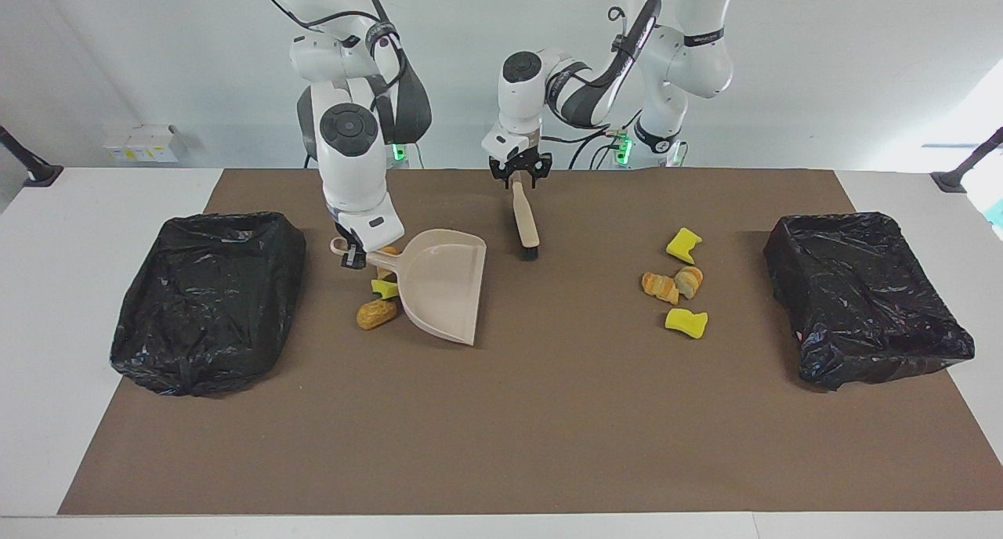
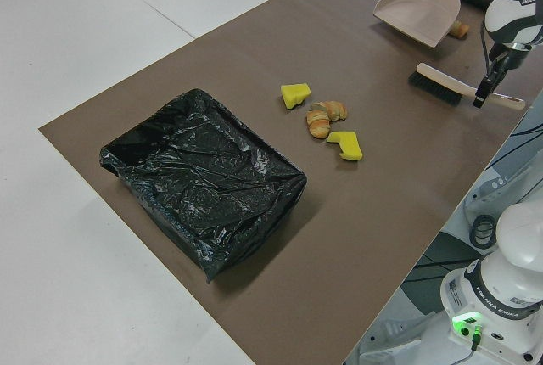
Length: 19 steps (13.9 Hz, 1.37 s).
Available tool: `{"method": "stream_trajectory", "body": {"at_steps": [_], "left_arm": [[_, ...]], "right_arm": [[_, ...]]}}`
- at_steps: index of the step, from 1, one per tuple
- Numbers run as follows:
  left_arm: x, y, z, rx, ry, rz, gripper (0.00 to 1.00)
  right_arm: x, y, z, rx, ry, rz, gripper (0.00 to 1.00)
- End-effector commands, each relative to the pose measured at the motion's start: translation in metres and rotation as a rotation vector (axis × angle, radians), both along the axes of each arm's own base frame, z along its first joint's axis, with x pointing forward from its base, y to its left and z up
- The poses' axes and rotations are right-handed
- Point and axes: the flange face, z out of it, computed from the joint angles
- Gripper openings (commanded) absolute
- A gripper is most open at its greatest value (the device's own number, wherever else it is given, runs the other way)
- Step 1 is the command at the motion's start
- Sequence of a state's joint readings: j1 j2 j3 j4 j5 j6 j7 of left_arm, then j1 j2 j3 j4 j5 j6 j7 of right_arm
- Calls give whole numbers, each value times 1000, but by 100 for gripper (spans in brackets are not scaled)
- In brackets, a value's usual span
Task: Sweep and dump trash in bin
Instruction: 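Drag the dustpan beside the trash pile while the left gripper grasps the brush, then sweep the trash pile into the dustpan with the left gripper's brush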
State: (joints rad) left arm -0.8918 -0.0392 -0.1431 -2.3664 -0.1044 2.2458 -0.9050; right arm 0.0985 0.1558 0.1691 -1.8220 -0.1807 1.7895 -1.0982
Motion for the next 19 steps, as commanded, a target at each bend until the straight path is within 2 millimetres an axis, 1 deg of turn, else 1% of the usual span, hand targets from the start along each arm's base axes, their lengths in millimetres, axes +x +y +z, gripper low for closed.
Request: {"method": "stream_trajectory", "body": {"at_steps": [1, 3, 4, 5, 7, 9, 10, 11, 12, 14, 15, 16, 17, 18, 19], "left_arm": [[0, 3, 0, -9, 1, 7, 0], [1, 3, 4, -13, -2, 12, 0], [1, 4, 10, -4, 5, 12, 0], [6, 8, 17, 14, 21, 11, 0], [27, 21, 40, 27, 46, -33, 0], [46, 35, 50, 46, 71, -13, 0], [60, 46, 55, 48, 75, 20, 0], [75, 57, 61, 56, 81, 55, 0], [90, 71, 65, 72, 94, 81, 0], [135, 120, 73, 80, 107, 172, 0], [159, 143, 79, 105, 72, 183, 0], [175, 161, 80, 128, 51, 186, 0], [187, 180, 79, 143, 46, 195, 0], [196, 200, 78, 164, 50, 202, 0], [206, 224, 84, 194, 60, 206, 0]], "right_arm": [[-5, -5, 4, -5, -22, 32, 0], [-5, -4, 4, -4, -24, 34, 0], [-5, -5, 4, -4, -24, 33, 0], [-5, -4, 4, -4, -25, 31, 0], [-5, -1, 4, -1, -29, 29, 0], [-5, 5, 6, 4, -46, 43, 0], [-7, 12, 4, 4, -44, 56, 0], [-12, 30, 0, 2, -42, 69, 0], [-13, 39, -3, 2, -53, 64, 0], [-15, 55, -4, 13, -74, 82, 0], [-15, 59, -6, 18, -83, 92, 0], [-16, 67, -11, 19, -80, 116, 0], [-18, 79, -11, 25, -91, 136, 0], [-18, 83, -14, 26, -90, 139, 0], [-18, 86, -17, 32, -99, 144, 0]]}}
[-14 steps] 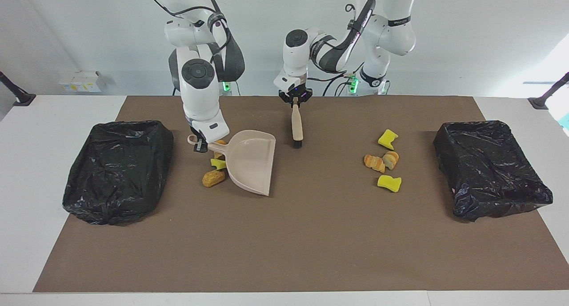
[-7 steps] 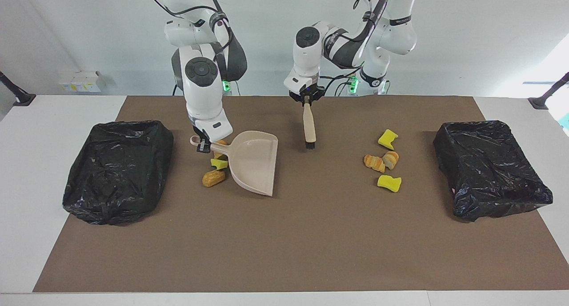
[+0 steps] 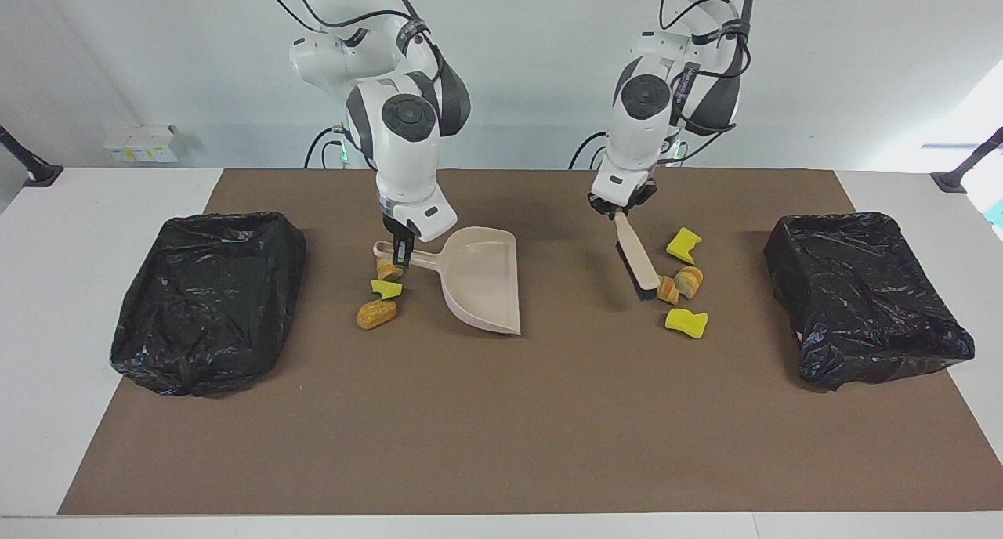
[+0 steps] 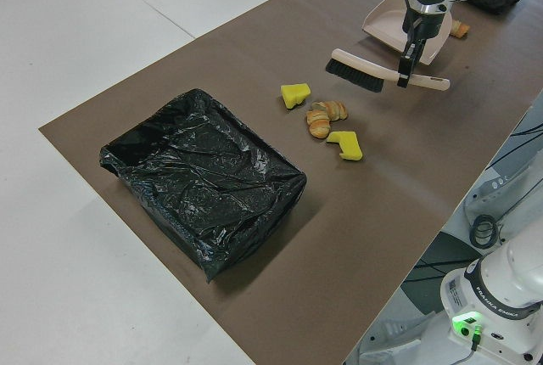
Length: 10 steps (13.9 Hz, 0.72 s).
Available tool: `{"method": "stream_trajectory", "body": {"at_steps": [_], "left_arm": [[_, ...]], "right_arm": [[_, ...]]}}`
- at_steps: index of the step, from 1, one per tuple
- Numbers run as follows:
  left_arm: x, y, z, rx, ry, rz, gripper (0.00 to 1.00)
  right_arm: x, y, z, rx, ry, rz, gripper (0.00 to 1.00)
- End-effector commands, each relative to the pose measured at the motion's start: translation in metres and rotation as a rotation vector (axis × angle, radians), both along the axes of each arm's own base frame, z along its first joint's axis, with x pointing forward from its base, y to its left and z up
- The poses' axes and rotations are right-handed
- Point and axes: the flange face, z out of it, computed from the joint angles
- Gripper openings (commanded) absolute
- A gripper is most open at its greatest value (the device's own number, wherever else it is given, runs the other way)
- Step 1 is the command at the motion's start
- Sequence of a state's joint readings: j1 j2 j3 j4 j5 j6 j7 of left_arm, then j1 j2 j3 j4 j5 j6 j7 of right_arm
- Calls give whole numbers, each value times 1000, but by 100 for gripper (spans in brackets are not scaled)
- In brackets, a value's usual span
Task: Sweep and dump trash in bin
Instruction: 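Sweep the trash pile into the dustpan with the left gripper's brush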
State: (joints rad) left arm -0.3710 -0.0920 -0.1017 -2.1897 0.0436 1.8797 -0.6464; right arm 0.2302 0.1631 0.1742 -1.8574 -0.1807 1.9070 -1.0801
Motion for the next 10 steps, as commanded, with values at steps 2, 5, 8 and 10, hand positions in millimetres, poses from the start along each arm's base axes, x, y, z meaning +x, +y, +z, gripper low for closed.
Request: {"method": "stream_trajectory", "body": {"at_steps": [2, 5, 8, 10], "left_arm": [[26, 74, 13, 55, 73, 3, 0], [37, 139, 5, 31, 87, 56, 0], [25, 178, -14, 4, 45, 58, 0], [1, 174, -38, 3, 39, 31, 0]], "right_arm": [[-4, 25, -14, 6, -29, 38, 0], [-8, 28, -25, 10, -31, 56, 0], [-13, 28, -32, 4, -24, 57, 0], [-14, 28, -33, 6, -26, 56, 0]]}}
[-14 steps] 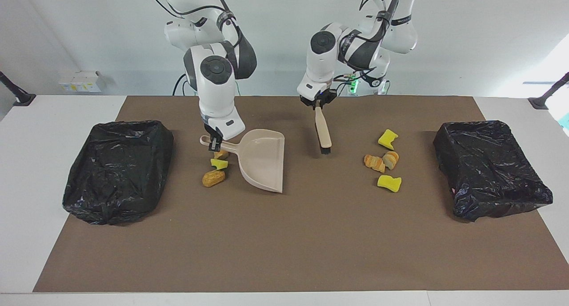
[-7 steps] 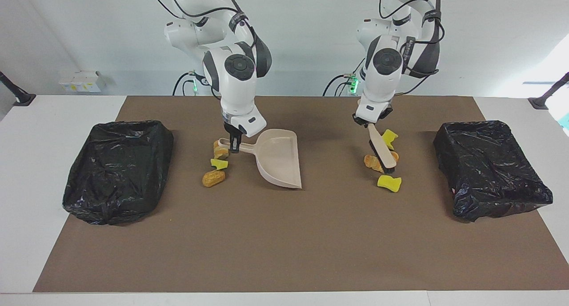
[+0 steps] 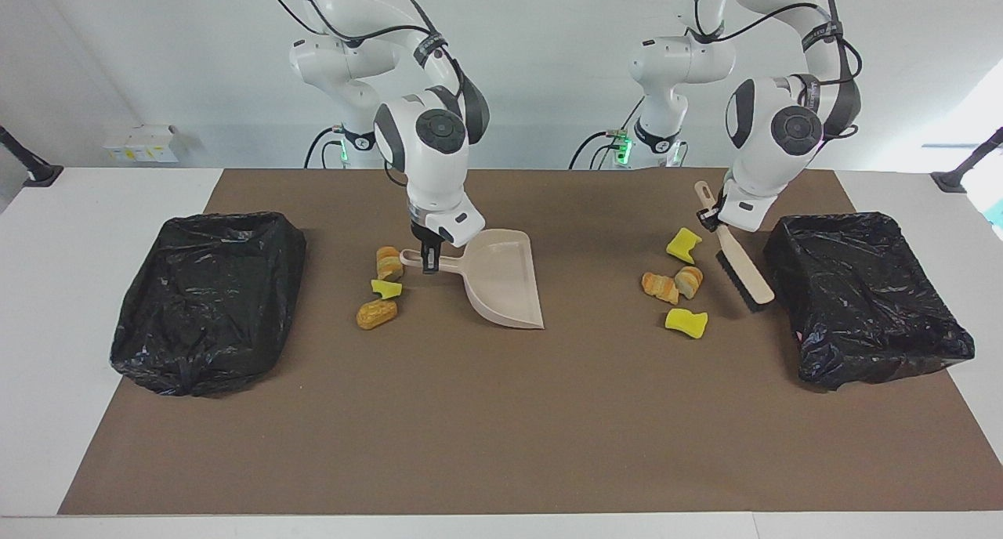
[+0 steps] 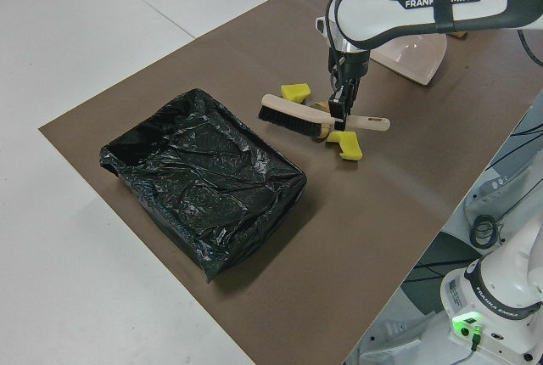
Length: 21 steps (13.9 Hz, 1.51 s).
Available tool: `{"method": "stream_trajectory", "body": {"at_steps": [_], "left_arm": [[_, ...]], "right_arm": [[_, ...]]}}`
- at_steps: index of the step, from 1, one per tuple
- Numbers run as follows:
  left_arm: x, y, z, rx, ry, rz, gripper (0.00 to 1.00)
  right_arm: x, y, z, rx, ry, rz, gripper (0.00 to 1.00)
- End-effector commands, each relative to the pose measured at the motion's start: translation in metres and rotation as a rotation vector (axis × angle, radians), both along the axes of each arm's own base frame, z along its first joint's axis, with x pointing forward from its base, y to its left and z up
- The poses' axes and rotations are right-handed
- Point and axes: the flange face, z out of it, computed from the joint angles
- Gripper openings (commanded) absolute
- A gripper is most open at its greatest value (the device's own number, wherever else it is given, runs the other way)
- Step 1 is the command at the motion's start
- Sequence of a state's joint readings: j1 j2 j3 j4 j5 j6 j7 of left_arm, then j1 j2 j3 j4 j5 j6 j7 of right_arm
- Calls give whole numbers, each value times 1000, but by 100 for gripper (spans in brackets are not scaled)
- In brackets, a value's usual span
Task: Sweep and dump trash in bin
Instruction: 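Sweep the trash pile into the dustpan with the left gripper's brush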
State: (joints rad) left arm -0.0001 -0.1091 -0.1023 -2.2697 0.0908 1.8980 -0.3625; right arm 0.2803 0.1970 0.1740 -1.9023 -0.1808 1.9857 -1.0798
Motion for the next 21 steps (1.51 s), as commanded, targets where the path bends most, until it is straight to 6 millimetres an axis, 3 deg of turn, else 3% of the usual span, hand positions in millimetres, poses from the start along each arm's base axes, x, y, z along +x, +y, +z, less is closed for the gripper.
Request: {"method": "stream_trajectory", "body": {"at_steps": [1, 6, 8, 11, 17, 19, 21], "left_arm": [[-34, -14, -21, 8, -37, -53, 0], [-34, -87, -47, -34, -106, -196, 0], [-44, -140, -69, -56, -114, -249, 0], [-54, -198, -61, -154, -161, -268, 0], [-91, -272, -46, -224, -155, -383, 0], [-91, -291, -29, -259, -163, -370, 0], [-72, -293, 5, -286, -184, -276, 0]], "right_arm": [[-4, -2, -1, -4, -32, -14, 0], [-13, 15, -12, 5, -48, -37, 0], [-17, 28, -23, 7, -52, -67, 0], [-22, 46, -36, 16, -62, -95, 0], [-23, 47, -37, 11, -59, -100, 0], [-24, 47, -38, 7, -55, -101, 0], [-24, 45, -38, 6, -53, -104, 0]]}}
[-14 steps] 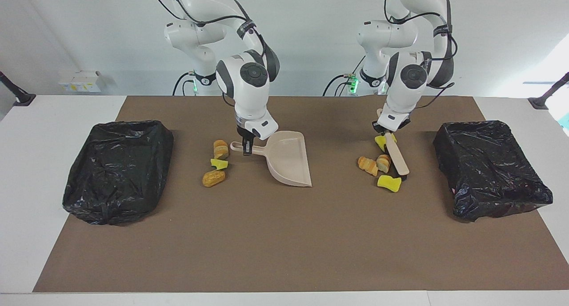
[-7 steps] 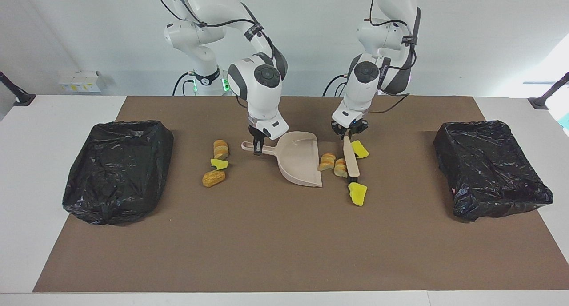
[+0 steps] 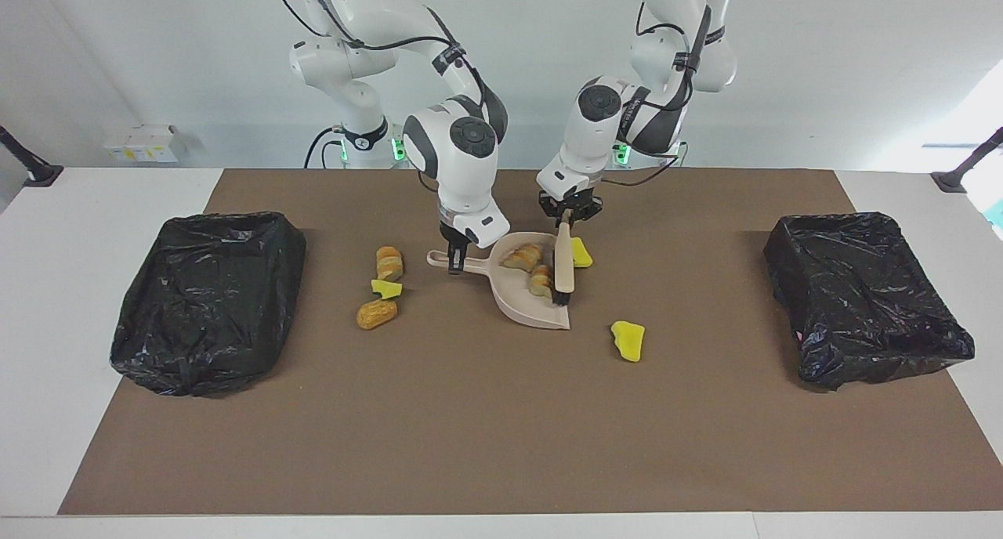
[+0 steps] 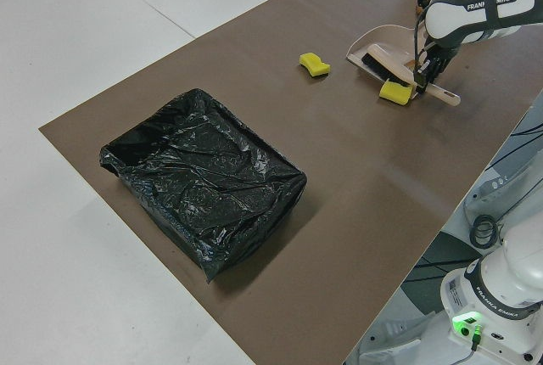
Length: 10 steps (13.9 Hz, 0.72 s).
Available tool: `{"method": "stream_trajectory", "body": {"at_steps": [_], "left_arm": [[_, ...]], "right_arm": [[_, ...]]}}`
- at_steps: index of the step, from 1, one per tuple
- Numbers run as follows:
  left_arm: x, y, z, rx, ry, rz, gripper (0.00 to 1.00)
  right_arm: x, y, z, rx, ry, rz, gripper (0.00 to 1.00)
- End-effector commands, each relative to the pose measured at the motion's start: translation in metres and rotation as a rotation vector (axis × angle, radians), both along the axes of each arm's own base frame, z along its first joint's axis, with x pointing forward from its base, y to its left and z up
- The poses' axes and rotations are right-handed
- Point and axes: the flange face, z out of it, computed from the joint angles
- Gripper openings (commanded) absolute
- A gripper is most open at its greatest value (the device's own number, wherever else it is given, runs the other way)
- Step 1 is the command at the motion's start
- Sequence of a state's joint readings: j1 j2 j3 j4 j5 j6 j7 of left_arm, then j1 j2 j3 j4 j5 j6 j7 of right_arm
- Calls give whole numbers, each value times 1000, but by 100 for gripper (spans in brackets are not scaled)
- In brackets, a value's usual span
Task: Sweep and dump trash in bin
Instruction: 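Sweep the trash pile into the dustpan with the left gripper's brush, then sweep the remaining sponge pieces into the dustpan with the brush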
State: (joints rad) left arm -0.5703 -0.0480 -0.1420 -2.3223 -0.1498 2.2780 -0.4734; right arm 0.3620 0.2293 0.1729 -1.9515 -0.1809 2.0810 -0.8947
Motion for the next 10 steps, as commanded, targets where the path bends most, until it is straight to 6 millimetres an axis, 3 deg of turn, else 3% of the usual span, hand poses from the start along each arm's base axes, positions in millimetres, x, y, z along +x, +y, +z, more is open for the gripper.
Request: {"method": "stream_trajectory", "body": {"at_steps": [1, 3, 5, 7, 8, 10], "left_arm": [[27, 2, 43, -23, 20, 106, 0], [54, 39, 70, -16, 36, 232, 0], [51, 71, 76, 63, 153, 273, 0], [35, 99, 69, 124, 245, 300, 0], [19, 106, 64, 145, 270, 300, 0], [-27, 108, 33, 198, 307, 281, 0]], "right_arm": [[-1, 0, -5, -10, -18, -15, 0], [-1, 0, -5, -10, -18, -15, 0], [-1, 0, -5, -13, -20, -12, 0], [-1, -1, -5, -14, -19, -14, 0], [-1, -1, -5, -14, -19, -14, 0], [0, -2, -5, -15, -18, -16, 0]]}}
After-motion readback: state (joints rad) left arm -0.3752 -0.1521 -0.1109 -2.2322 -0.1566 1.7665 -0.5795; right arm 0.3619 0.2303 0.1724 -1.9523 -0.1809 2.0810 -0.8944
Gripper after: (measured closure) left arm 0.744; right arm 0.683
